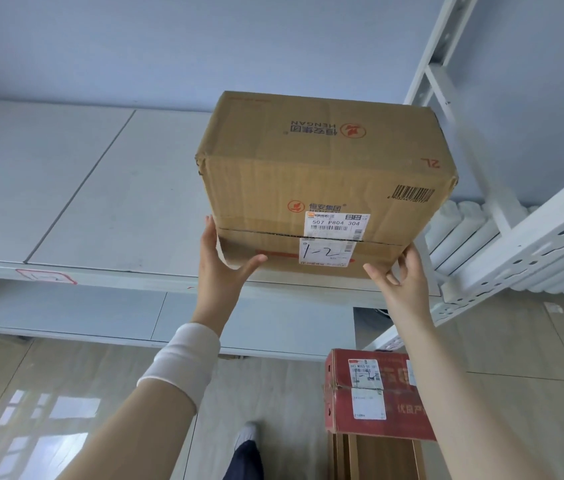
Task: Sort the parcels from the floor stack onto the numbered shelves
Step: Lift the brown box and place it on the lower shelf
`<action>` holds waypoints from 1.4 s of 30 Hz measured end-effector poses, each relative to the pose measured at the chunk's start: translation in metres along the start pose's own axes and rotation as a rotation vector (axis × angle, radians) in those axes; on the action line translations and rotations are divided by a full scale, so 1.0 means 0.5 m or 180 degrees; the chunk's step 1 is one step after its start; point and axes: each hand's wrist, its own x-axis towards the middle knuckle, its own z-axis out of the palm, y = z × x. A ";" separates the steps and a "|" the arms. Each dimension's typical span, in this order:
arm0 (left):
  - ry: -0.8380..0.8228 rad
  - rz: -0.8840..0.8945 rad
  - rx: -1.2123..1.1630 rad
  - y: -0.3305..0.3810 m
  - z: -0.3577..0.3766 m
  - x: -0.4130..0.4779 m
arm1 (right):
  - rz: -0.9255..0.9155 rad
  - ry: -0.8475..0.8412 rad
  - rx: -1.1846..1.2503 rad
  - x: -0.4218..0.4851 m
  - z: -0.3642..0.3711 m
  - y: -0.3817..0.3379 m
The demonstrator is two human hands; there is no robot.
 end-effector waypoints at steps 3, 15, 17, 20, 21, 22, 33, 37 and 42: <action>0.0103 -0.0161 0.0121 -0.010 0.016 0.005 | 0.0053 0.0120 -0.0082 0.015 0.008 0.020; 0.0196 -0.0015 -0.0200 -0.028 0.074 0.153 | -0.0425 0.0447 -0.0164 0.179 0.034 0.070; 0.0150 -0.0042 -0.0197 -0.024 0.083 0.181 | -0.0430 0.0460 -0.0135 0.208 0.038 0.069; 0.0125 0.0000 -0.0156 -0.022 0.097 0.219 | -0.0437 0.0456 -0.0131 0.245 0.043 0.068; 0.0115 0.0016 -0.0153 -0.022 0.102 0.230 | -0.0436 0.0453 -0.0116 0.257 0.044 0.070; 0.0102 0.0023 -0.0155 -0.023 0.106 0.242 | -0.0435 0.0455 -0.0116 0.268 0.046 0.071; 0.0106 0.0027 -0.0134 -0.022 0.146 0.331 | -0.0452 0.0424 -0.0097 0.373 0.061 0.070; 0.0137 0.0044 -0.0103 -0.026 0.152 0.350 | -0.0469 0.0418 -0.0038 0.391 0.070 0.078; 0.0115 0.0027 -0.0127 -0.032 0.153 0.352 | -0.0443 0.0385 0.0004 0.396 0.068 0.078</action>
